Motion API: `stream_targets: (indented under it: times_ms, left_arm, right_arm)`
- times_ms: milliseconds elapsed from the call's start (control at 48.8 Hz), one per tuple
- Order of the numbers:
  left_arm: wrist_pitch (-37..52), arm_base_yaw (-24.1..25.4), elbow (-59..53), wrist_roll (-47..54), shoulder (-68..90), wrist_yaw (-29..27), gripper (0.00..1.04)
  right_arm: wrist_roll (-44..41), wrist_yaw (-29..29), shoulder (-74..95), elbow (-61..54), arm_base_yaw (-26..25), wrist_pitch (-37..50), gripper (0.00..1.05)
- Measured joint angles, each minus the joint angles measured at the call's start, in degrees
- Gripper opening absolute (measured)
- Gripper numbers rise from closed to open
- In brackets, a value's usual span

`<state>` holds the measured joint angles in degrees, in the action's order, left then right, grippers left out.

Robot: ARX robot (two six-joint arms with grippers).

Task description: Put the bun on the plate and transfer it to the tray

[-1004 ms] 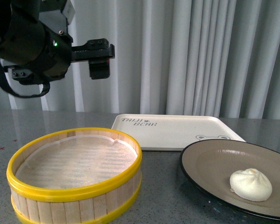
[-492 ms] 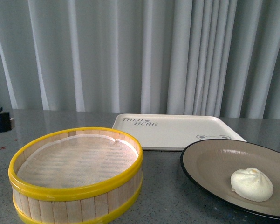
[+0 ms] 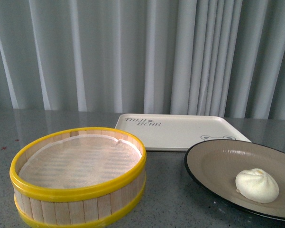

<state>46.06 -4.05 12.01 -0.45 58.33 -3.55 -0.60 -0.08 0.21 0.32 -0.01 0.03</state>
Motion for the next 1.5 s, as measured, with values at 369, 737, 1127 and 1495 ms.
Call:
stream_targets:
  times_ms: [369, 737, 1127, 1495]
  left_arm:
    - [-5.75, 3.96, -6.8, 0.02, -12.33, 3.52, 0.04]
    - [-9.49, 3.93, -10.49, 0.04, -20.72, 3.52, 0.04]
    - [-20.63, 3.96, -10.51, 0.04, -32.79, 3.52, 0.04]
    - [-29.75, 3.96, -10.54, 0.04, -42.23, 3.52, 0.04]
  right_arm:
    - [0.0, 0.0, 0.0, 0.0, 0.0, 0.0, 0.96]
    - [0.0, 0.0, 0.0, 0.0, 0.0, 0.0, 0.96]
    - [0.0, 0.0, 0.0, 0.0, 0.0, 0.0, 0.96]
    - [0.0, 0.0, 0.0, 0.0, 0.0, 0.0, 0.96]
